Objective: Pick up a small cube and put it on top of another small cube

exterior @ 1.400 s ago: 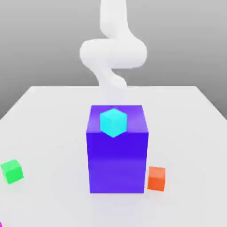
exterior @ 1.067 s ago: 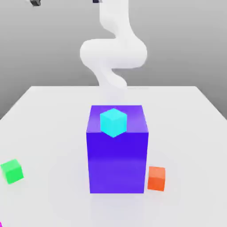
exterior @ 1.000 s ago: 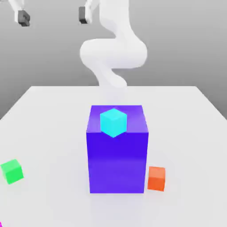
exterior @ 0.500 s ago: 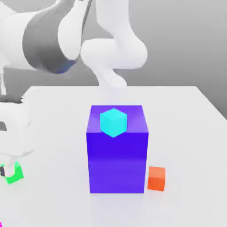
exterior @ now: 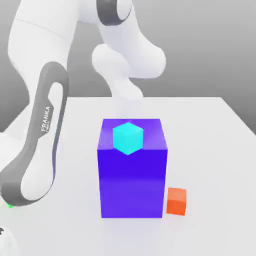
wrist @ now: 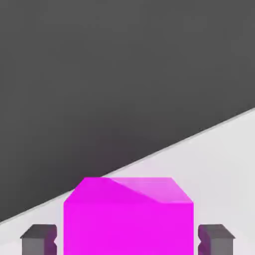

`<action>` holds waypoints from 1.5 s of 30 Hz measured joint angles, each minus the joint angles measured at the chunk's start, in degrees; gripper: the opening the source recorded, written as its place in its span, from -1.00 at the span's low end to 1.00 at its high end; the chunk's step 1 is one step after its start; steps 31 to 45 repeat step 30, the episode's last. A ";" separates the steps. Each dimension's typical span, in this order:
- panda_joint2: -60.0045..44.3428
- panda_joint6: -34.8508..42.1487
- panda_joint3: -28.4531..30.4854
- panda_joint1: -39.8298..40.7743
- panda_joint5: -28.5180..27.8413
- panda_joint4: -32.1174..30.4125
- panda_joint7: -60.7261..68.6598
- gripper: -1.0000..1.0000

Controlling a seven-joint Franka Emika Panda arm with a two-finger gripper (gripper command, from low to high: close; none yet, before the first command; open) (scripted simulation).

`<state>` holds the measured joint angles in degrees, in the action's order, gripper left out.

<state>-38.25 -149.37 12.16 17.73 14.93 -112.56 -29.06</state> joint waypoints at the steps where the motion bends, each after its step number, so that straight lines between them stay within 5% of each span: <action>1: 0.00 0.02 -0.01 0.00 0.05 0.00 0.04 -1.00; 7: 6.57 4.52 2.07 -1.30 -1.75 -2.13 -0.91 -1.00; 22: 32.27 -0.65 11.11 4.84 -9.96 -32.14 8.33 -1.00; 27: 24.40 -8.81 7.31 7.82 -2.35 -33.05 14.64 -1.00; 28: 23.34 -9.74 6.65 8.29 -1.36 -32.98 15.37 1.00; 45: 23.34 -9.74 6.65 8.29 -1.36 -32.98 15.37 1.00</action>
